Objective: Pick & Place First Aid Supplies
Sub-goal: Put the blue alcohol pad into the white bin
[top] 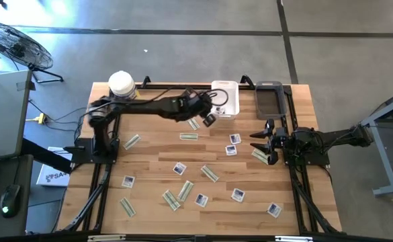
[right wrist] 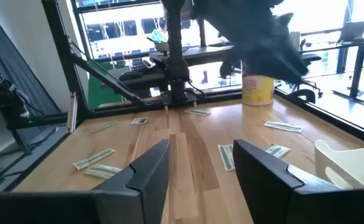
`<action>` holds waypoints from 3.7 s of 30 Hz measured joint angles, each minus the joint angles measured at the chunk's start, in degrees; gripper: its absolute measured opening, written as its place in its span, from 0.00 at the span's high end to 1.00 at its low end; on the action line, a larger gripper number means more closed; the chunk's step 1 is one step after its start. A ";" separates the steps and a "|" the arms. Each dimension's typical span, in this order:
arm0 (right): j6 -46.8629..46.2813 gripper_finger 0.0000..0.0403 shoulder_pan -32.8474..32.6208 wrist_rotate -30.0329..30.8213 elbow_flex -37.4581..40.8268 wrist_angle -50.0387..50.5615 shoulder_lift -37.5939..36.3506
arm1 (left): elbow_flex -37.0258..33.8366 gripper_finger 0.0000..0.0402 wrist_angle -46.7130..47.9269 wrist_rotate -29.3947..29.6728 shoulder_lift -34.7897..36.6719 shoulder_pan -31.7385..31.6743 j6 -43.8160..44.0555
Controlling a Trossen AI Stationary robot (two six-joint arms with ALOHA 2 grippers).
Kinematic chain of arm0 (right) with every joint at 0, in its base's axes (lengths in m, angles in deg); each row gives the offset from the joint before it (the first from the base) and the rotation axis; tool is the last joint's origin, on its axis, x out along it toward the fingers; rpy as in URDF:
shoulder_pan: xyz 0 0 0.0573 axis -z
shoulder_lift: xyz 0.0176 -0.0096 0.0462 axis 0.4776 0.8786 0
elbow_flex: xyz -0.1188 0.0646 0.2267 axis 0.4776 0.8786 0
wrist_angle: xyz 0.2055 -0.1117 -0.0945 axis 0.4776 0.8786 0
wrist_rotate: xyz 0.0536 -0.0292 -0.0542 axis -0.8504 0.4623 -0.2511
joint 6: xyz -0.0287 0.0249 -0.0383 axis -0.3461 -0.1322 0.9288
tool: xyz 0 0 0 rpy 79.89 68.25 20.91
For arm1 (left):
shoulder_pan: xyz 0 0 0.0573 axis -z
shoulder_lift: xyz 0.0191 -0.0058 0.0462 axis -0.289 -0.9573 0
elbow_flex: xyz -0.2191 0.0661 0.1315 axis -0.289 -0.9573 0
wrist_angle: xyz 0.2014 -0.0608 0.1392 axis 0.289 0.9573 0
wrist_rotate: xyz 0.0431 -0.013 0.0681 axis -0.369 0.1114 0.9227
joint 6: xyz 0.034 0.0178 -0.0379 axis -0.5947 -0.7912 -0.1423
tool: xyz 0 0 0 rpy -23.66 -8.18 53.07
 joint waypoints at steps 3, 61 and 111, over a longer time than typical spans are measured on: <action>0.84 0.58 0.01 0.20 0.00 -0.16 0.02 | -4.26 0.76 0.41 2.43 5.33 1.78 0.13; -24.93 0.57 -10.14 22.39 -11.72 -9.58 48.00 | -74.43 0.81 -10.94 14.62 72.84 35.52 24.33; -36.28 0.67 2.30 23.25 -25.41 5.04 83.91 | -74.36 0.81 -10.91 -7.34 72.84 35.50 24.36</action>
